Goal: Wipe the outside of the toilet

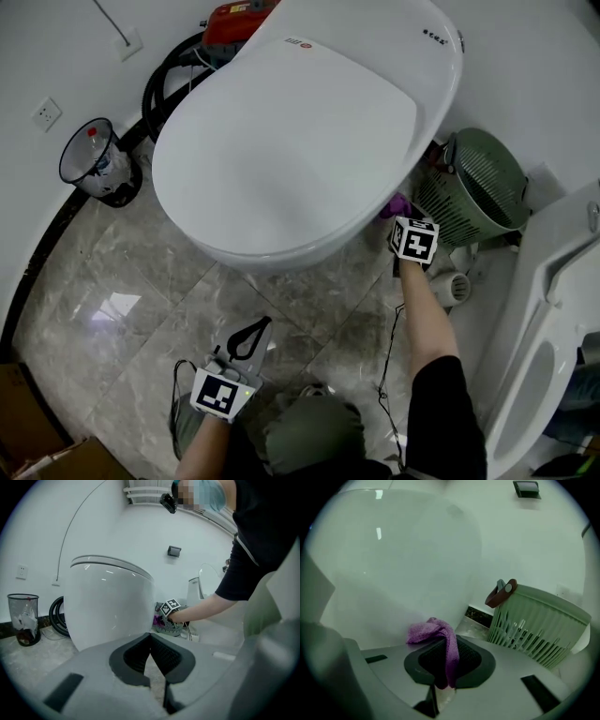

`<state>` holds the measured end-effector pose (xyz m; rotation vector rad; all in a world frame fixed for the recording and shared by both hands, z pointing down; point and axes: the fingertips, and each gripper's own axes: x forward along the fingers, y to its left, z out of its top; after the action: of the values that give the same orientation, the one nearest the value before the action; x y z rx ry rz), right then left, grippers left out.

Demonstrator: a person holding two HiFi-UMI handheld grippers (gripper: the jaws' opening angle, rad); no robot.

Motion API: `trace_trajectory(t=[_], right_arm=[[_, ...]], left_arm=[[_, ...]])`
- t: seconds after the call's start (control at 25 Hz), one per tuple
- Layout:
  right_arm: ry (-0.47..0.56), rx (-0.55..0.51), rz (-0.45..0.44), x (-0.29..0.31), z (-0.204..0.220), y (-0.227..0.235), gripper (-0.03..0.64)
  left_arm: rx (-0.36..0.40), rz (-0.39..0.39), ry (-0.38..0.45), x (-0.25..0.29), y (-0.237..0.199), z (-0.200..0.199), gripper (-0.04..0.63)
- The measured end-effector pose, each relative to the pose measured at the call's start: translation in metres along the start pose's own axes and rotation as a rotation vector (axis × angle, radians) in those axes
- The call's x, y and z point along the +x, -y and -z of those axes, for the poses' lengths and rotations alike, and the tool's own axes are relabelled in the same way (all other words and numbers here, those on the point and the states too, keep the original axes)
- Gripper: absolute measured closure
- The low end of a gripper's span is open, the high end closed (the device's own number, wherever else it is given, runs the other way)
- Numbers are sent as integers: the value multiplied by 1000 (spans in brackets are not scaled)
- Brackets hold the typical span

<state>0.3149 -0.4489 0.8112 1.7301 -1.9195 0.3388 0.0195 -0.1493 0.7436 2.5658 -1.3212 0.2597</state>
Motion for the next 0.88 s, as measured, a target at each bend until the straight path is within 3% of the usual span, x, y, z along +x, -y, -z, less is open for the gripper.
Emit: trace_trajectory(t=[0.2, 0.4, 0.88], right_arm=[[-14, 44, 32, 4, 3, 12, 577], [21, 114, -10, -26, 26, -3, 577], [63, 330, -346, -196, 89, -158, 577]], left_arm=[[2, -12, 9, 0, -3, -6, 591], [6, -1, 22, 0, -5, -10, 591], [2, -34, 58, -36, -40, -21, 591]])
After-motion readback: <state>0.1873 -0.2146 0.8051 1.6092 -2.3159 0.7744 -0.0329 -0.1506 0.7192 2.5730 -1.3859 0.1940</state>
